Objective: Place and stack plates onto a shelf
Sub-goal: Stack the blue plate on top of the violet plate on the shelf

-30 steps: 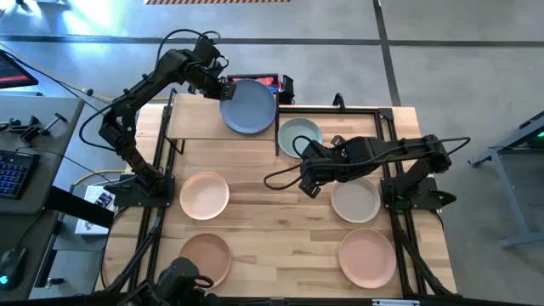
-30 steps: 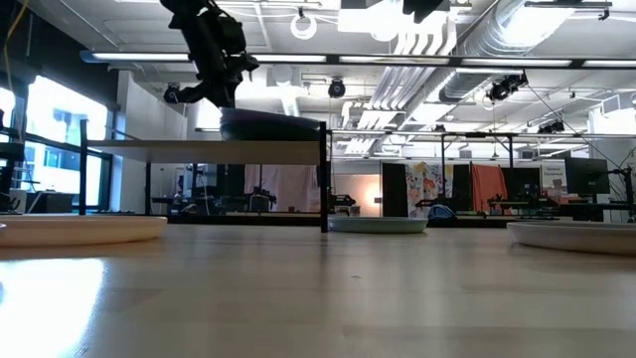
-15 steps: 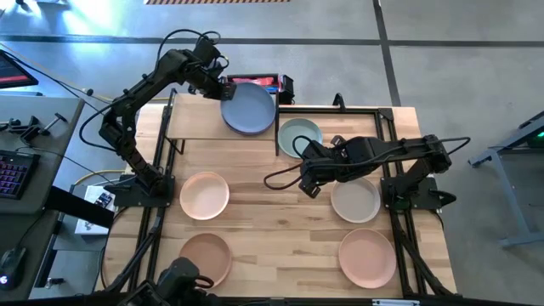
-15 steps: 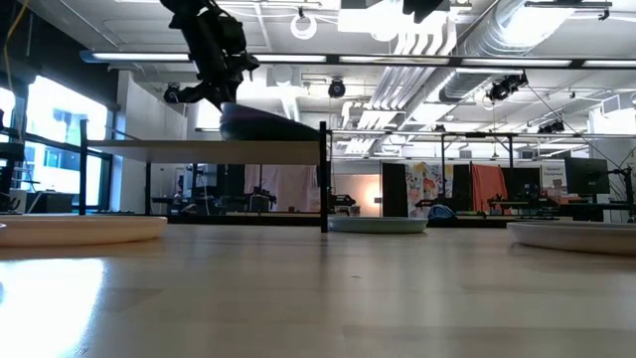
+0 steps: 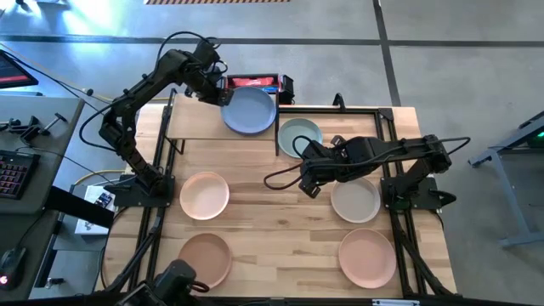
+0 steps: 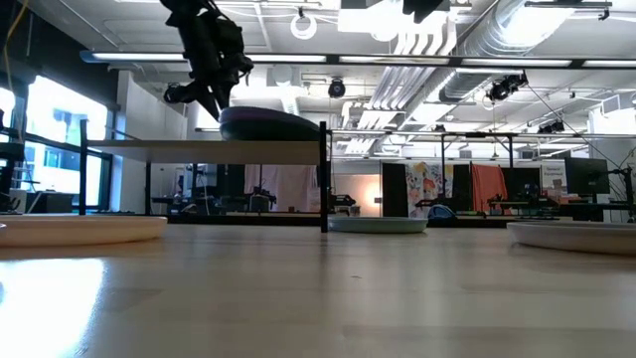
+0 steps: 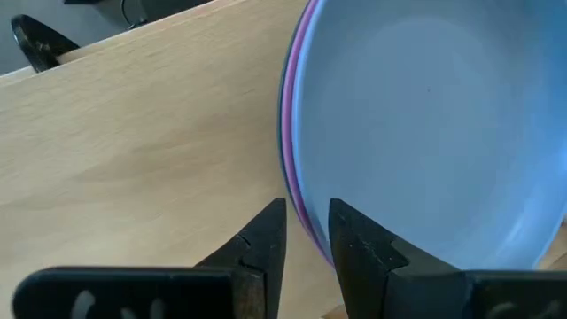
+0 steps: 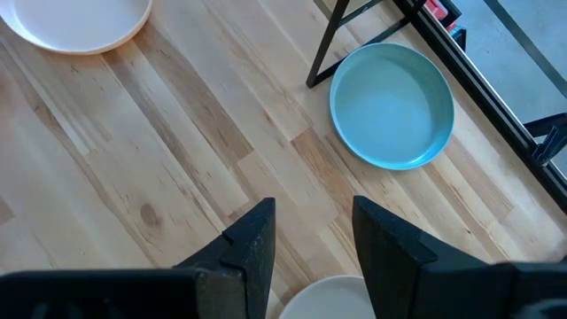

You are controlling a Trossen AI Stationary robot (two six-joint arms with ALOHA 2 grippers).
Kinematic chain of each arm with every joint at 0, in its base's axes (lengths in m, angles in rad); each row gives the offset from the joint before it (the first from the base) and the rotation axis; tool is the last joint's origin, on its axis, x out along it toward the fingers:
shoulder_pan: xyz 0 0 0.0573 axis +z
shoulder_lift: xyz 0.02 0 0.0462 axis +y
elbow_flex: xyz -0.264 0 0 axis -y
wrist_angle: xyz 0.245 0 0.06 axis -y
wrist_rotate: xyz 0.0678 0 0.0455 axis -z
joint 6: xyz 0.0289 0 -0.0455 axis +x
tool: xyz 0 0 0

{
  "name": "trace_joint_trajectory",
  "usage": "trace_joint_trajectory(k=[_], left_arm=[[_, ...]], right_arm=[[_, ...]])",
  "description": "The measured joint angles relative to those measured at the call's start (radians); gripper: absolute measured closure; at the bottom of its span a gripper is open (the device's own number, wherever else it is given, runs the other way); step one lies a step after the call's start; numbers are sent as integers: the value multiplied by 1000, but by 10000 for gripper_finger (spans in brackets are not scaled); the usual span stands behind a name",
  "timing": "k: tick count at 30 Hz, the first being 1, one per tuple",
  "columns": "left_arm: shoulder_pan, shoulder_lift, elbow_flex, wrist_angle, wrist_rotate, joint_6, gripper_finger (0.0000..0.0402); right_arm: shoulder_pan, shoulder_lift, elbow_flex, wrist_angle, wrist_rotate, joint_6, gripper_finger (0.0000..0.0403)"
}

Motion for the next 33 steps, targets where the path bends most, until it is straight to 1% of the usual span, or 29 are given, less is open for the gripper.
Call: trace_joint_trajectory(k=[7,11,15,17,20,22,28,33], left_arm=[[2,-2,35,-40,-1,37,325],[3,-2,64,-94,-3,42,325],[-3,-1,66,-153,-14,65,325],[-15,-1,66,-151,-43,70,325],[-28,-1,66,-149,-122,53,325],[-31,0,66,-149,-151,53,325],[-50,2,66,-143,-179,40,326],[-75,28,66,-139,-184,27,326]], right_arm=[[0,0,0,0,0,1,274],[0,0,0,0,0,4,274],[0,0,0,0,0,23,274],[0,0,0,0,0,24,274],[0,0,0,0,0,24,274],[0,0,0,0,0,24,274],[0,0,0,0,4,24,274],[0,0,0,0,9,24,274]])
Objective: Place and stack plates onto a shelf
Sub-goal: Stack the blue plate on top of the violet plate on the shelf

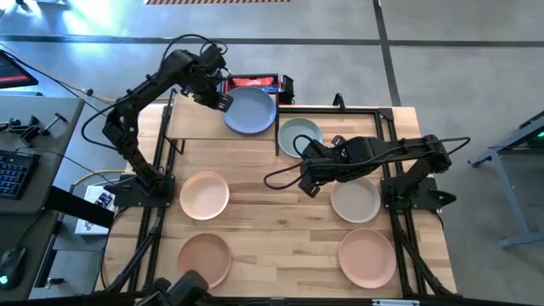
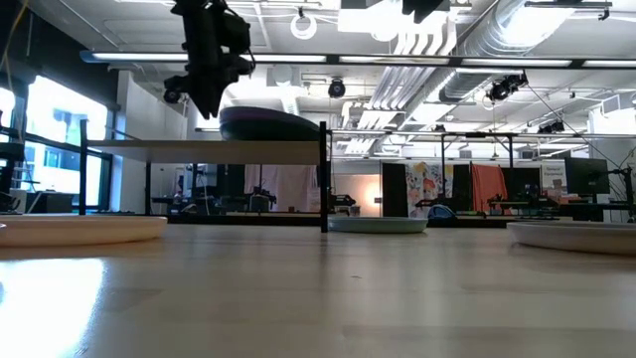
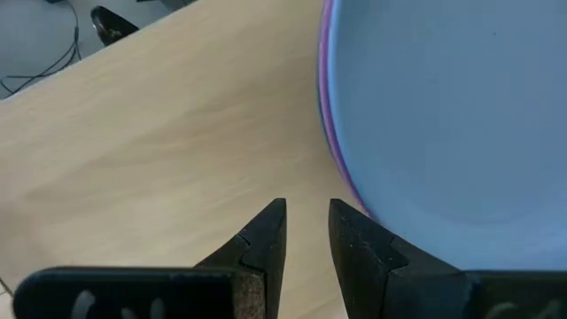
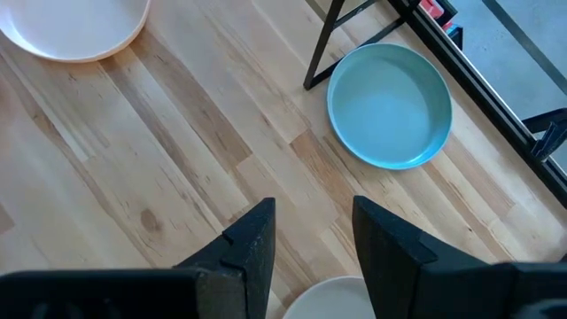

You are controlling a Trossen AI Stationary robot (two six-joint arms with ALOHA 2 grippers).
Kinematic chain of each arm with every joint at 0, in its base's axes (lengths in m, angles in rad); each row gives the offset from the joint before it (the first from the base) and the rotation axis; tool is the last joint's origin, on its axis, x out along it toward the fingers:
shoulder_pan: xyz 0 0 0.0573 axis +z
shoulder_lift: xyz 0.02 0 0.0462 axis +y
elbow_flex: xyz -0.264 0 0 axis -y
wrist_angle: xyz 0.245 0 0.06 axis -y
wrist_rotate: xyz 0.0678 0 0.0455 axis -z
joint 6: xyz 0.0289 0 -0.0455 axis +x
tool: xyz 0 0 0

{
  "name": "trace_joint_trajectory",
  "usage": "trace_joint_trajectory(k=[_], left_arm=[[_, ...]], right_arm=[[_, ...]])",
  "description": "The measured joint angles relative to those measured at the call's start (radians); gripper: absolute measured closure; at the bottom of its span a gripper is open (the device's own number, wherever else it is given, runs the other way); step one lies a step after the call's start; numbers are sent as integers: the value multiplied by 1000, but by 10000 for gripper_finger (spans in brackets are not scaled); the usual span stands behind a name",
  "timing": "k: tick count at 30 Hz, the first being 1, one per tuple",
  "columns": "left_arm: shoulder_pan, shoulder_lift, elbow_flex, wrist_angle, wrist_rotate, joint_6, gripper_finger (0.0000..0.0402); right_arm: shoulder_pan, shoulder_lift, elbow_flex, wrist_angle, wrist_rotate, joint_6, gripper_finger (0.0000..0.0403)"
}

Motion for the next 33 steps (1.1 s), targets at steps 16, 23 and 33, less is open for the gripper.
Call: trace_joint_trajectory(k=[16,23,33], left_arm=[[-36,31,0,16,-11,-3,326],[-52,73,-1,-19,-9,14,326],[-40,29,34,-69,-63,34,326]], right_arm=[[0,0,0,0,0,19,274],[0,0,0,0,0,20,274],[0,0,0,0,-1,19,274]])
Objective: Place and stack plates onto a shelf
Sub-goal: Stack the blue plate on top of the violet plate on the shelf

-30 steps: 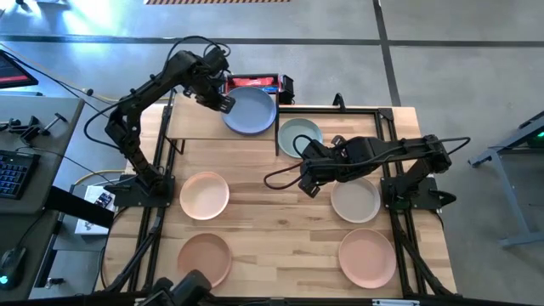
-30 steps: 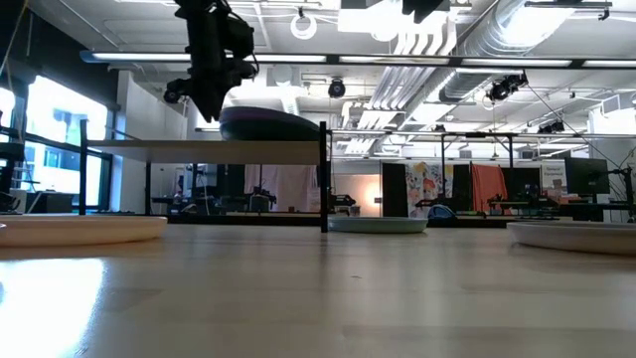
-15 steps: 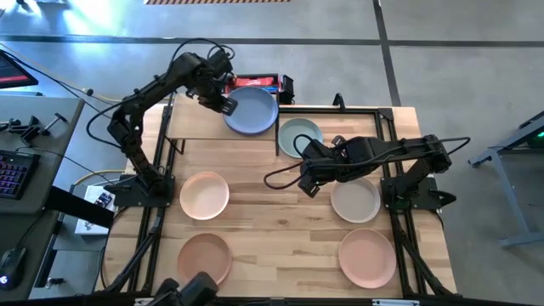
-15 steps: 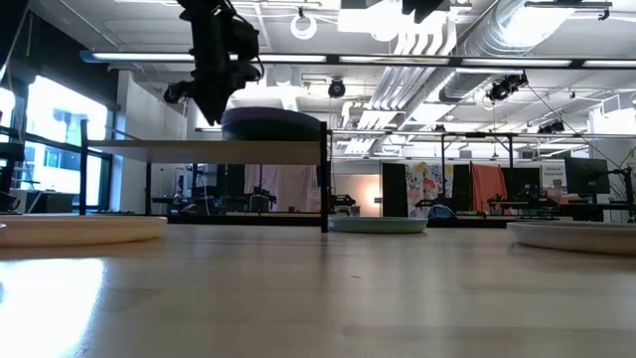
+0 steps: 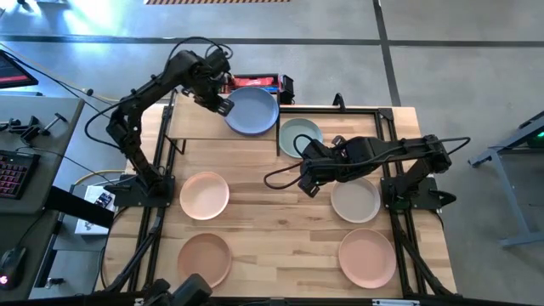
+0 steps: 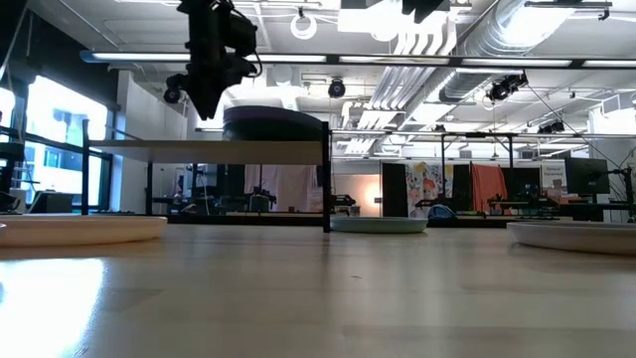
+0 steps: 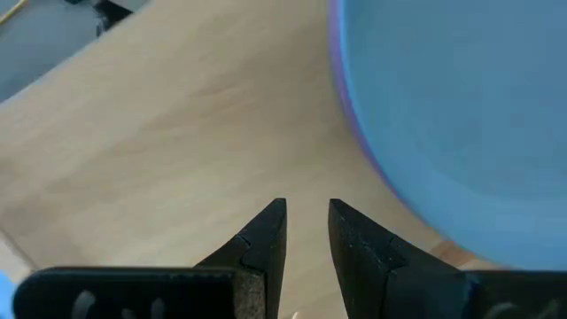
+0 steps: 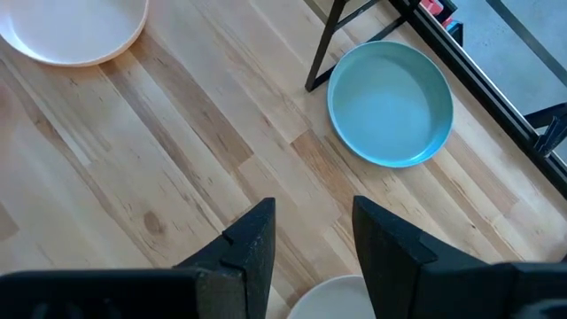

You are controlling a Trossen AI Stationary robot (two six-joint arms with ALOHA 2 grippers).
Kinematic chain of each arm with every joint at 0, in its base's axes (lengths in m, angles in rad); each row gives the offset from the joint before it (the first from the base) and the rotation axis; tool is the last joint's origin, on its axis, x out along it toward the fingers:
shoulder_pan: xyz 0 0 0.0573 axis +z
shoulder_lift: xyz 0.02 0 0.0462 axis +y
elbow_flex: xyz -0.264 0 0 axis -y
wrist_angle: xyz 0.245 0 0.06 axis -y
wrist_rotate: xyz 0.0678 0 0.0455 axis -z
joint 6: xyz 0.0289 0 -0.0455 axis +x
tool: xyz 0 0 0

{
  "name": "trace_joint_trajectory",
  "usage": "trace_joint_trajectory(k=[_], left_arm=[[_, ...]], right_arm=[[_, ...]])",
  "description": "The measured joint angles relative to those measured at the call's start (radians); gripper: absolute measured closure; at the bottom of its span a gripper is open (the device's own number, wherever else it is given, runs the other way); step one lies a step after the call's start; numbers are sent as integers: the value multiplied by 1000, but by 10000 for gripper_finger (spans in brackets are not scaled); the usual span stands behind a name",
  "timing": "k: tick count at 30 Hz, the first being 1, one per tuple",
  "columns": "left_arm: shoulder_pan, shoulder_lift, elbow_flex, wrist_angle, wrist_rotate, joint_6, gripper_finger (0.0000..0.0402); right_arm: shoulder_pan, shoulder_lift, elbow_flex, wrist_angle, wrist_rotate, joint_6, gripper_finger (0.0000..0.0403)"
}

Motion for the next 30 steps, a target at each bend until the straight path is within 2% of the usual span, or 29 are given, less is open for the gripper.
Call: trace_joint_trajectory(k=[7,14,19,22,25,30], left_arm=[[8,-63,18,-85,-4,19,326],[-45,-194,-6,-91,-3,19,326],[-65,-237,-7,69,-3,73,326],[-71,-230,-7,194,13,95,326],[-77,-198,-7,268,72,122,326],[-90,-118,-8,264,111,190,326]], right_arm=[[0,0,0,0,0,1,274],[-5,0,0,7,2,2,274],[-44,0,0,69,6,-43,274],[-69,0,0,101,-3,-60,274],[-85,0,0,114,-16,-64,274],[-97,0,0,114,-41,-65,274]])
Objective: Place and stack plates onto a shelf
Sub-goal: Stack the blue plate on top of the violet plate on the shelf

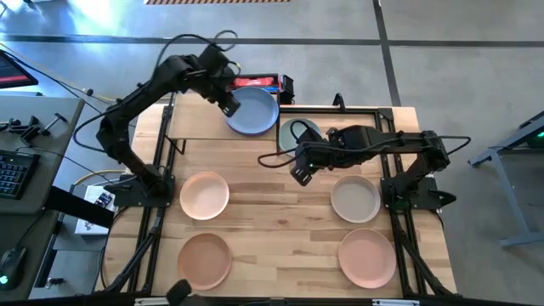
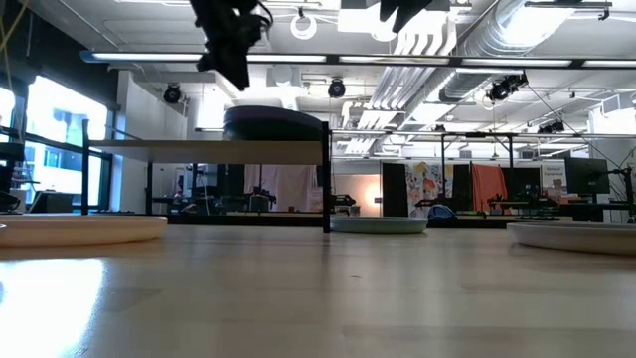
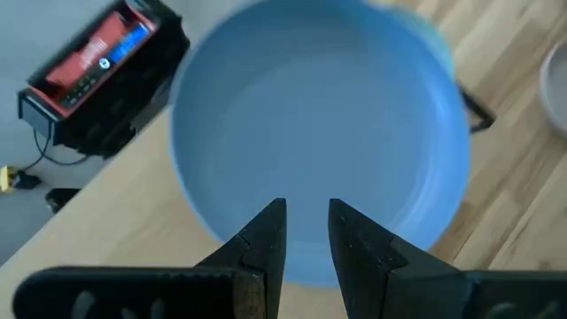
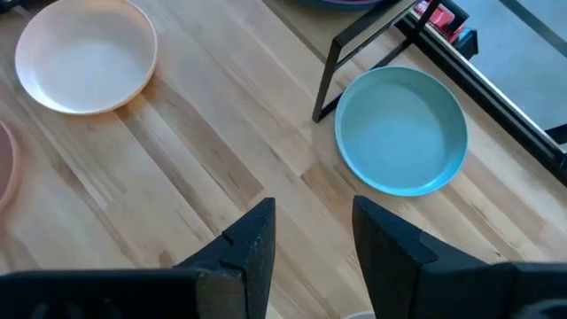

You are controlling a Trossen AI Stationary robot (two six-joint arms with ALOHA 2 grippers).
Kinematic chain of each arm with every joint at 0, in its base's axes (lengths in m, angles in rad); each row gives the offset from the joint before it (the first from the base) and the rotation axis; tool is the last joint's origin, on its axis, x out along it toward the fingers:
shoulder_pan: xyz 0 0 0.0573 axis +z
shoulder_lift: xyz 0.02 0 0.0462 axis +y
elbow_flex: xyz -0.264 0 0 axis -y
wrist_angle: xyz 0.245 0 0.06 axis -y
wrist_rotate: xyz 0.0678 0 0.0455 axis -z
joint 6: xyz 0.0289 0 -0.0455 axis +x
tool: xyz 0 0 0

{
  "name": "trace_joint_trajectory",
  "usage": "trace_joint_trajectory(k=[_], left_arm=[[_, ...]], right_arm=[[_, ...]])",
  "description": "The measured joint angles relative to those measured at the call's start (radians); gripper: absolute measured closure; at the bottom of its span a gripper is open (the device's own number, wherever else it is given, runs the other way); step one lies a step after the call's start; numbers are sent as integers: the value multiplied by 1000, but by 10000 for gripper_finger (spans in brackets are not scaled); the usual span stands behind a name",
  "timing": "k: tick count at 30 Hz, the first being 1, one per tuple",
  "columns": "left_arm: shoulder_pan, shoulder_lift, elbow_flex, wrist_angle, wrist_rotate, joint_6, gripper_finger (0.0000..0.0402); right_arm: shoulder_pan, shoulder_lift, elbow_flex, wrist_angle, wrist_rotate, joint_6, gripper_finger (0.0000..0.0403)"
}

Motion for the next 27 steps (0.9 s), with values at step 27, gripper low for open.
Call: trace_joint_trajectory(k=[27], left_arm=[[19,162,0,-127,-42,-7,326]], right_arm=[[0,0,0,-1,-6,0,274]])
